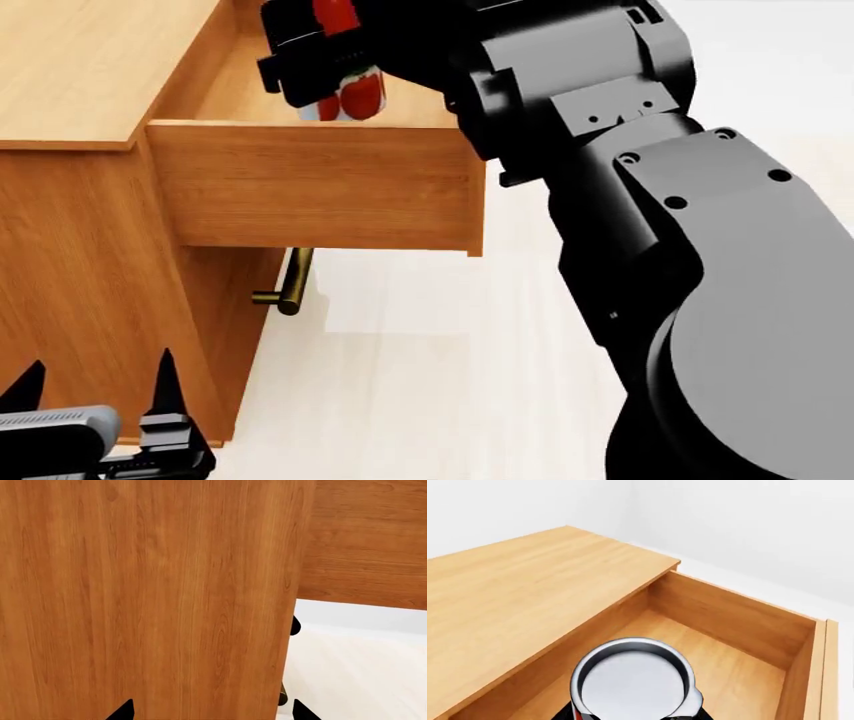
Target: Put the ketchup in the top drawer of the cabinet.
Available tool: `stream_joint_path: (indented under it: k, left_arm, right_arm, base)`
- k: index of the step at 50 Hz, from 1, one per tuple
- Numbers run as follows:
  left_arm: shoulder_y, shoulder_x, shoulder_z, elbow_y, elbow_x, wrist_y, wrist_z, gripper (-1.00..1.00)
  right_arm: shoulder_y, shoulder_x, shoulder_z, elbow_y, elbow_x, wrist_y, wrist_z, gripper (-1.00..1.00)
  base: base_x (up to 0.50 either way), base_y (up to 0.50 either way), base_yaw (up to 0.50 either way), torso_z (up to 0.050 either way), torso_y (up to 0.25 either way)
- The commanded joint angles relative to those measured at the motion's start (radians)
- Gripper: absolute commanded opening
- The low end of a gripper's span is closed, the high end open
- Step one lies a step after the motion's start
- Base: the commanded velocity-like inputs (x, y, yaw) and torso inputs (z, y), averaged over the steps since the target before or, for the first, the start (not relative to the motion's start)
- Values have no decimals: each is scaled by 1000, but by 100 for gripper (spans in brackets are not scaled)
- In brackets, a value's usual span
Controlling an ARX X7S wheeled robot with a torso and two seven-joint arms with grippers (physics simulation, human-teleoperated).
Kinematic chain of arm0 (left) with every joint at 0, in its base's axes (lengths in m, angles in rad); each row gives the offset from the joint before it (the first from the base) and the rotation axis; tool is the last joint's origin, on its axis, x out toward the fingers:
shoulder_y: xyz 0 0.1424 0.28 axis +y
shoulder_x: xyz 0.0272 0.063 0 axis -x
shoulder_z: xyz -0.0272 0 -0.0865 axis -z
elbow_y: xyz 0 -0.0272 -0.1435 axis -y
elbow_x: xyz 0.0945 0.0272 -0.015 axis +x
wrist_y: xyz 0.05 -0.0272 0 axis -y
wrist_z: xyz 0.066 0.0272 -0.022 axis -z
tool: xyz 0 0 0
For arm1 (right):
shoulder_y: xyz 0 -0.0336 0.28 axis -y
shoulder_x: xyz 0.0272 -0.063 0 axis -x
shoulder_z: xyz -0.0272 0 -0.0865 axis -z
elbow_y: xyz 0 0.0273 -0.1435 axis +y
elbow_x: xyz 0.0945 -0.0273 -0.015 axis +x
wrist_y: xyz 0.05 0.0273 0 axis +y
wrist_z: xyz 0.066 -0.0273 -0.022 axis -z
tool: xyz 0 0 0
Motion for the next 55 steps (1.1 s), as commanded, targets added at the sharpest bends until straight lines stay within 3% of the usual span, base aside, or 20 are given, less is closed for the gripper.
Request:
stream_joint_path:
  k: [1, 25, 26, 46, 55]
  left_arm:
    - [-7, 0, 5, -8, -2, 1, -4, 100]
    - [-8, -5, 12, -12, -5, 7, -11, 100]
    - [-7, -5, 13, -10, -6, 6, -12, 100]
    - [-6, -10, 16, -17, -12, 15, -16, 100]
    - [-8, -10, 22, -18, -12, 14, -18, 100]
  right_arm:
    - [-12, 0, 12, -2, -45, -6, -15, -100]
    - [-23, 0, 20, 8, -67, -22, 0, -100]
    - [-25, 0, 19, 6, -71, -25, 2, 100]
    - [-25, 0, 24, 0, -79, -58, 6, 100]
    - [-10, 0, 40, 32, -3, -213, 62, 100]
  base:
    - [0, 0, 0, 0, 0]
    - [0, 0, 0, 0, 0]
    - [0, 0, 0, 0, 0]
    - [0, 0, 0, 0, 0]
    - [0, 0, 0, 0, 0]
